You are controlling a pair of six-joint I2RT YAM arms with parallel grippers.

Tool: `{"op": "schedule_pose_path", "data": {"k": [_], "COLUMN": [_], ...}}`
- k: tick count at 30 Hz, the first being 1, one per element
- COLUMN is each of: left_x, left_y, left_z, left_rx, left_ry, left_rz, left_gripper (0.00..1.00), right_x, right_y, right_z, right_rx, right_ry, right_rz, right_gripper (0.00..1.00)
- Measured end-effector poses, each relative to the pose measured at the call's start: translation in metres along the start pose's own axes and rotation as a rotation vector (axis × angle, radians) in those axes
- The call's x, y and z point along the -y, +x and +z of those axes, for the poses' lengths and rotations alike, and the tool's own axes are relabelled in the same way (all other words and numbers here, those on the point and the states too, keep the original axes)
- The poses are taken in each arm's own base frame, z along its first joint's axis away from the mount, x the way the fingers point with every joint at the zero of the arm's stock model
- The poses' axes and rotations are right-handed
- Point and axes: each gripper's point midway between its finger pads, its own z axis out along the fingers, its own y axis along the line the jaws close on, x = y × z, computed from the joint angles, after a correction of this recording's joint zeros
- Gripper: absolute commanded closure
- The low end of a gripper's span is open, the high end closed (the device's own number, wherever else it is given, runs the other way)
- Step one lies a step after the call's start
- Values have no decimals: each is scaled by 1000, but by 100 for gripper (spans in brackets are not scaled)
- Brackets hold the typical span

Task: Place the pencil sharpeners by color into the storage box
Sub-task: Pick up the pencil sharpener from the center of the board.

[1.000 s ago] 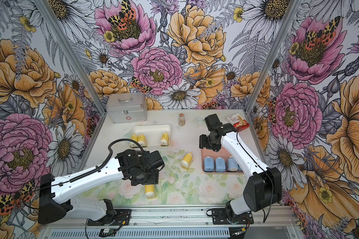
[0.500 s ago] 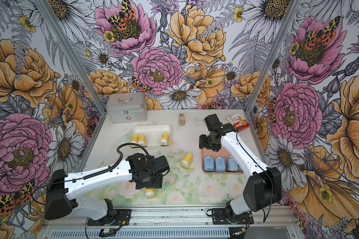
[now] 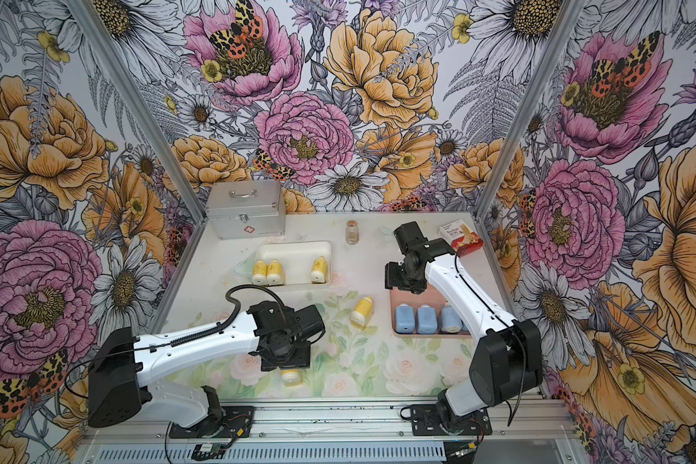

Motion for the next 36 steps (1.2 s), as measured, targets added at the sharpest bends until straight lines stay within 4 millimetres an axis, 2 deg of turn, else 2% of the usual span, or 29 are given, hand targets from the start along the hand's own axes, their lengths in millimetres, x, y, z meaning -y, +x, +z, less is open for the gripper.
{"op": "schedule_pose_path", "data": {"k": [11,19,23,28,36], "left_x": [1,0,-1,1,2], "left_y": [-6,1,3,3,3], "left_z": [17,34,37,37,37], "left_rx": [-32,-69,-78,-81,-80], "left_ry": [-17,-35,-34,-24,-20], "left_rz": [-17,-8,-8,-13,-8], "left_gripper": [33,39,46,63,65], "right_x": [-1,0,0,0,0], "right_y": [-1,-1,-1,-1,-1], "right_z": [-1,-1,-1,-1,-1], "right_rx": [4,4,4,4,4], "right_ry": [-1,-1,-1,-1,-1], "right_rz": [0,0,0,0,0], "right_gripper": [35,35,36,35,35]}}
